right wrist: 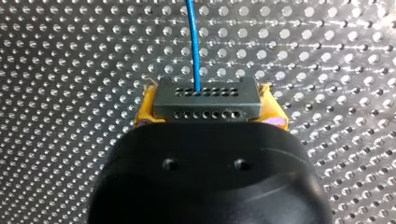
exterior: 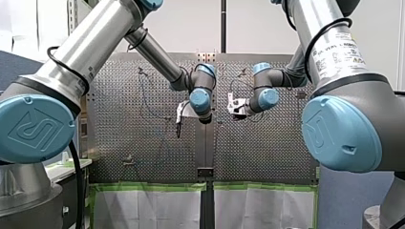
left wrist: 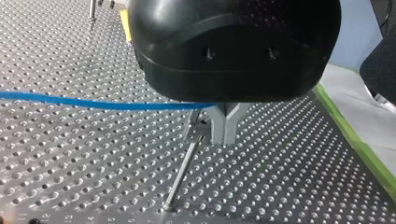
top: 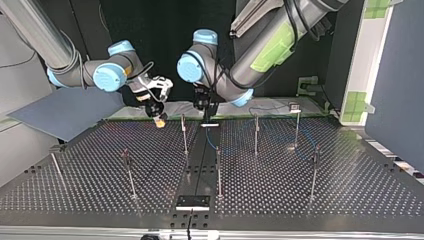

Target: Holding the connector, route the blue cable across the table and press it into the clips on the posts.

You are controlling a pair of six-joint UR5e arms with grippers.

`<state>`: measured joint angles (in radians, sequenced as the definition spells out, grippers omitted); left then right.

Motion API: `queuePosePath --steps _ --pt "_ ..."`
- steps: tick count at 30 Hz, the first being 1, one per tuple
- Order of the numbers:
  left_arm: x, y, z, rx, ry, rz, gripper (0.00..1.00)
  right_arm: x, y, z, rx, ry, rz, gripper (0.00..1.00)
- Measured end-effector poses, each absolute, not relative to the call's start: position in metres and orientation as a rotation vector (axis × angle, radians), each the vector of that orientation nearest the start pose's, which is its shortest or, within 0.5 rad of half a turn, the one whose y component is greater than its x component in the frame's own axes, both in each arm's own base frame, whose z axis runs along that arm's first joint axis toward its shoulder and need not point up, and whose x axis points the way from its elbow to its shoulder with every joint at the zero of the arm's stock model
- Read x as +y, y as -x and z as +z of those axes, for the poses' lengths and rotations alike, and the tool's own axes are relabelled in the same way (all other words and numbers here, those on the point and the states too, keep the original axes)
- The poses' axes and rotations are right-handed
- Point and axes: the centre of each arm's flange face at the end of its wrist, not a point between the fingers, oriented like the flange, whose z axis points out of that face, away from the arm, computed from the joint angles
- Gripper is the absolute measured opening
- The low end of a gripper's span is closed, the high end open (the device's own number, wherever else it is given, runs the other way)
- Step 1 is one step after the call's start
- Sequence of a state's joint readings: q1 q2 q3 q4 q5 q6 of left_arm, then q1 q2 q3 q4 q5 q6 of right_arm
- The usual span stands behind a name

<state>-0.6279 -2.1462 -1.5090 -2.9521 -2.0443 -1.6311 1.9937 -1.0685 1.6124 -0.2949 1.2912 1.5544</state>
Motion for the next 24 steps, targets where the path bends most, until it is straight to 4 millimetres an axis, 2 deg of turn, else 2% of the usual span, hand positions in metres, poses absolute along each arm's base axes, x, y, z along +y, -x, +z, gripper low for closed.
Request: queuePosePath --steps 9,18,24 --pt "-0.438 -0.449 0.193 1.848 -0.216 -0.042 0.00 -0.484 -0.394 0.197 1.326 2.633 -2.081 0.00" --pt "-0.447 -0.468 0.174 1.829 -0.229 -0.090 0.00 -0.492 -0.390 0.178 1.352 2.603 -2.072 0.00" --pt "-0.452 -0.486 0.183 1.799 -0.210 -0.106 0.00 -0.500 -0.387 0.179 1.348 2.578 -2.099 0.00"
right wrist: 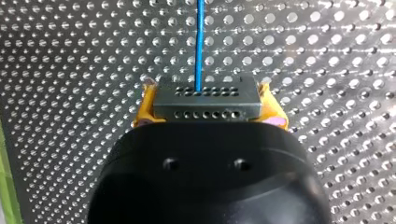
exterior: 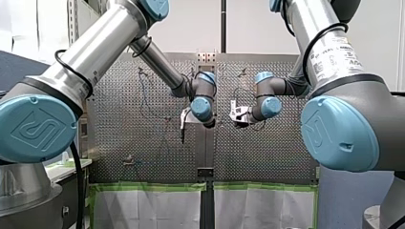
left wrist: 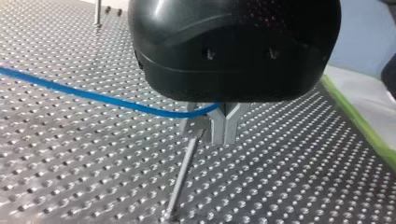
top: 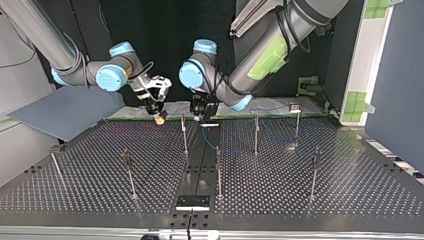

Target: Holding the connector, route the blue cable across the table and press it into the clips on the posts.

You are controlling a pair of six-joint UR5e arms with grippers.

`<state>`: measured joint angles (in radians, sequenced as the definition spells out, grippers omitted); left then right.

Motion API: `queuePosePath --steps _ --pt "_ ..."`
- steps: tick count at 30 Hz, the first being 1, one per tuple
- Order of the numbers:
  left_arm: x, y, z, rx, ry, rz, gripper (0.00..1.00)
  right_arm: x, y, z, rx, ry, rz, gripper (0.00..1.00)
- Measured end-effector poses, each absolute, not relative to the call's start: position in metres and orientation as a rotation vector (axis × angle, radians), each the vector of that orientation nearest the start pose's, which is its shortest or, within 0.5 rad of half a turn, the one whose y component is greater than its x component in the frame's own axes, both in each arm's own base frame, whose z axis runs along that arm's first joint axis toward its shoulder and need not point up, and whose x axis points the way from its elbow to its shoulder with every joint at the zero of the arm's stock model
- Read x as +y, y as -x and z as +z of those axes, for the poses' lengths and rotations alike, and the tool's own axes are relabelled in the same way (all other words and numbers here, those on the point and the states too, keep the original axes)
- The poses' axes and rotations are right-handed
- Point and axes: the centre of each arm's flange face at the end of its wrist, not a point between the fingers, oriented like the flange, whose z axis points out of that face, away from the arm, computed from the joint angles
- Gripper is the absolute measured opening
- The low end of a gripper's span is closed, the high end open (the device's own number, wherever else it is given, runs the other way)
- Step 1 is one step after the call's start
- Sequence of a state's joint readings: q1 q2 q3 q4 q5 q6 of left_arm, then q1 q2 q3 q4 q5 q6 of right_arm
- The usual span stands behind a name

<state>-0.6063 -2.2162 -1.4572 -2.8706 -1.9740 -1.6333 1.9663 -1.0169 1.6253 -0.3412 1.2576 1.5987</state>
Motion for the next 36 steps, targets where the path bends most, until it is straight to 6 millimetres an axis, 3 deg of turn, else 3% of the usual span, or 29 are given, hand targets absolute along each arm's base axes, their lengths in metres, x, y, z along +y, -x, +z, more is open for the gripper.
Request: queuePosePath --steps 6,13,17,27,36 --pt "-0.448 -0.495 0.183 1.796 -0.202 -0.109 0.00 -0.508 -0.386 0.182 1.328 2.526 -2.153 0.00" --pt "-0.451 -0.500 0.154 1.832 -0.225 -0.118 0.00 -0.511 -0.386 0.184 1.305 2.486 -2.176 0.00" --pt "-0.451 -0.502 0.149 1.837 -0.222 -0.120 0.00 -0.511 -0.386 0.183 1.307 2.480 -2.176 0.00" --pt "-0.453 -0.507 0.153 1.829 -0.212 -0.151 0.00 -0.516 -0.381 0.173 1.340 2.476 -2.151 0.00" --pt "-0.455 -0.527 0.172 1.789 -0.187 -0.180 0.00 -0.525 -0.375 0.172 1.367 2.462 -2.158 0.00"
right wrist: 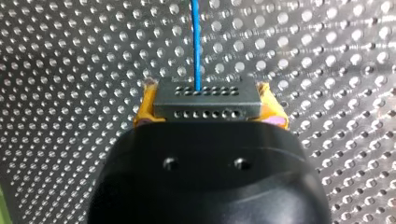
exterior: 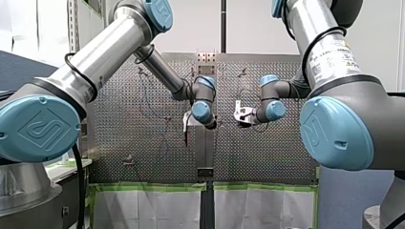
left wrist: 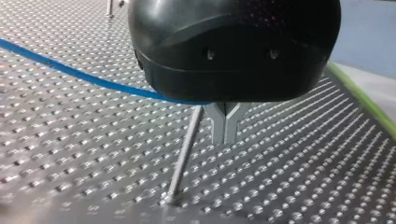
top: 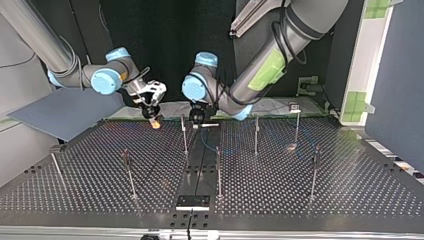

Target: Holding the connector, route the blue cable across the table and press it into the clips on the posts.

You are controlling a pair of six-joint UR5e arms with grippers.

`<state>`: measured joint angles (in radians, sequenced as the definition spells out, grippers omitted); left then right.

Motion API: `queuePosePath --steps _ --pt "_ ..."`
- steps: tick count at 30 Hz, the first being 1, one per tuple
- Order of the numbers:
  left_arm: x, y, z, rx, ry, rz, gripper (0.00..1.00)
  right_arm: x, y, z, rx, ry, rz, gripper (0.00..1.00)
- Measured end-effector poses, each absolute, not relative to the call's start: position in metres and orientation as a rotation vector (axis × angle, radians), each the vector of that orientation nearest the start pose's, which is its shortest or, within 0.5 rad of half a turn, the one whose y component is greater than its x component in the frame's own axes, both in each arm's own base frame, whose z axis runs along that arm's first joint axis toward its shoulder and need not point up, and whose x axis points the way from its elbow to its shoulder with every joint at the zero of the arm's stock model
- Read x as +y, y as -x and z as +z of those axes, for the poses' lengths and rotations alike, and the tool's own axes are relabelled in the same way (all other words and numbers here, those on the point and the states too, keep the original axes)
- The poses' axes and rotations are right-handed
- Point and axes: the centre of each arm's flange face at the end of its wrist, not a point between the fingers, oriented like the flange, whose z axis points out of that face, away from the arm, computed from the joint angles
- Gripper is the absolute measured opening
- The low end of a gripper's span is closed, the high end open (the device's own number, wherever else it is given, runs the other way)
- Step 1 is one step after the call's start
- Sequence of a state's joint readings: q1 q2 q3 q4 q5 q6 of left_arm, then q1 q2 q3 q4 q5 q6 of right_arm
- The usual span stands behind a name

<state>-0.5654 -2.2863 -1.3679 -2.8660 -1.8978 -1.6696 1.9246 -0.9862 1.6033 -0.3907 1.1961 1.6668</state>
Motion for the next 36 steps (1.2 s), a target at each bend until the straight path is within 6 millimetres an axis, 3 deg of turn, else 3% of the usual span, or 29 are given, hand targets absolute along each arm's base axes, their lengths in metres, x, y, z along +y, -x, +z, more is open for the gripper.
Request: queuePosePath --steps 3,13,19,36 --pt "-0.450 -0.536 0.172 1.787 -0.176 -0.175 0.00 -0.529 -0.375 0.174 1.371 2.450 -2.166 0.00" --pt "-0.432 -0.568 0.146 1.808 -0.154 -0.149 0.00 -0.542 -0.374 0.158 1.394 2.431 -2.142 0.00" --pt "-0.430 -0.579 0.151 1.795 -0.148 -0.157 0.00 -0.550 -0.371 0.160 1.392 2.419 -2.154 0.00" --pt "-0.435 -0.579 0.156 1.776 -0.215 -0.114 0.00 -0.565 -0.359 0.167 1.386 2.371 -2.181 0.00"
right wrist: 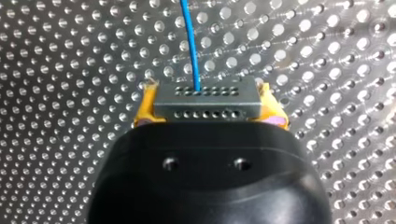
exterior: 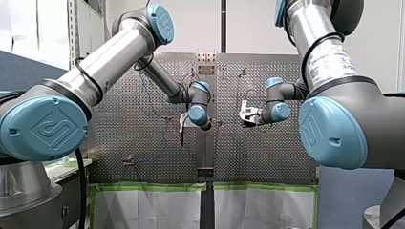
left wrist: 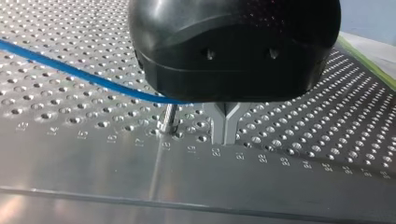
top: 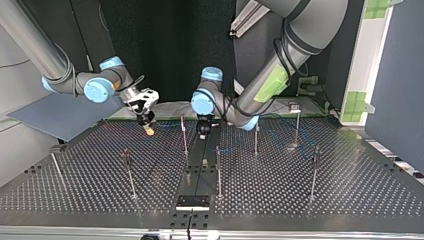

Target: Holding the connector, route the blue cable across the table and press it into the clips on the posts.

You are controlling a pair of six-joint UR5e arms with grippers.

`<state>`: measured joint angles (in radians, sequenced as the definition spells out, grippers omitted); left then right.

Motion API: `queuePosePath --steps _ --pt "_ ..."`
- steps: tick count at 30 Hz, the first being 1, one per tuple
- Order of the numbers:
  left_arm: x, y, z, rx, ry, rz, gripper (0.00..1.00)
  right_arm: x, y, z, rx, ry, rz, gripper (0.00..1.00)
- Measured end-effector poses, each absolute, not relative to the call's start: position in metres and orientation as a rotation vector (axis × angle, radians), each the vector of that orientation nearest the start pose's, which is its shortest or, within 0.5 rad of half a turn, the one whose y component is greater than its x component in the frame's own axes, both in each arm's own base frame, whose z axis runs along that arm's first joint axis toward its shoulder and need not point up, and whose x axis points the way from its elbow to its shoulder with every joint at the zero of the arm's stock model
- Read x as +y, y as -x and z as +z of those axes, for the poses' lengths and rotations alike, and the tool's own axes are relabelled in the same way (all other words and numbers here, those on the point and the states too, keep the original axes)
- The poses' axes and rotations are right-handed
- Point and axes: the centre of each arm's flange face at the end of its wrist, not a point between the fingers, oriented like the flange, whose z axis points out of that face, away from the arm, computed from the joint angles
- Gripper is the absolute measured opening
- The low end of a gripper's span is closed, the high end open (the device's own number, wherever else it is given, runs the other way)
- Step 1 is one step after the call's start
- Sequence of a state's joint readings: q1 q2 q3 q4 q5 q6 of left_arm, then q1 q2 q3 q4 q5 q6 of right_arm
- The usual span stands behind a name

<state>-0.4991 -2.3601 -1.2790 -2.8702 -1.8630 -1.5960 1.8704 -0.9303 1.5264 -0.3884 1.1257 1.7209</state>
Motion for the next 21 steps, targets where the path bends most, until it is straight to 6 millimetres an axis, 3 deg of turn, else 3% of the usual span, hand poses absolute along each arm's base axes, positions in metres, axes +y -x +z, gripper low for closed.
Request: queuePosePath --steps 1,2,3,5,6,7,8,9,10,15,21 --pt "-0.436 -0.579 0.156 1.775 -0.221 -0.111 0.04 -0.565 -0.359 0.167 1.385 2.370 -2.181 0.00" --pt "-0.436 -0.579 0.156 1.774 -0.224 -0.108 0.15 -0.566 -0.359 0.167 1.384 2.369 -2.182 0.00" --pt "-0.436 -0.578 0.156 1.774 -0.227 -0.107 0.15 -0.566 -0.358 0.168 1.383 2.369 -2.183 0.00" --pt "-0.438 -0.577 0.156 1.773 -0.236 -0.103 0.54 -0.566 -0.358 0.168 1.380 2.369 -2.184 0.00" --pt "-0.438 -0.577 0.156 1.772 -0.241 -0.100 0.54 -0.566 -0.359 0.168 1.379 2.369 -2.185 0.00" --pt "-0.439 -0.576 0.156 1.770 -0.250 -0.094 0.83 -0.567 -0.359 0.168 1.378 2.369 -2.185 0.00" --pt "-0.439 -0.576 0.156 1.769 -0.256 -0.089 0.94 -0.567 -0.359 0.168 1.378 2.369 -2.185 0.00" --pt "-0.440 -0.575 0.156 1.768 -0.263 -0.085 0.94 -0.567 -0.359 0.168 1.378 2.370 -2.184 0.00" --pt "-0.441 -0.574 0.156 1.767 -0.273 -0.079 1.00 -0.567 -0.358 0.168 1.378 2.370 -2.184 0.00" --pt "-0.447 -0.569 0.158 1.761 -0.297 -0.045 1.00 -0.566 -0.358 0.168 1.376 2.374 -2.179 0.00" --pt "-0.453 -0.550 0.174 1.754 -0.263 -0.031 1.00 -0.566 -0.358 0.167 1.371 2.378 -2.175 0.00"
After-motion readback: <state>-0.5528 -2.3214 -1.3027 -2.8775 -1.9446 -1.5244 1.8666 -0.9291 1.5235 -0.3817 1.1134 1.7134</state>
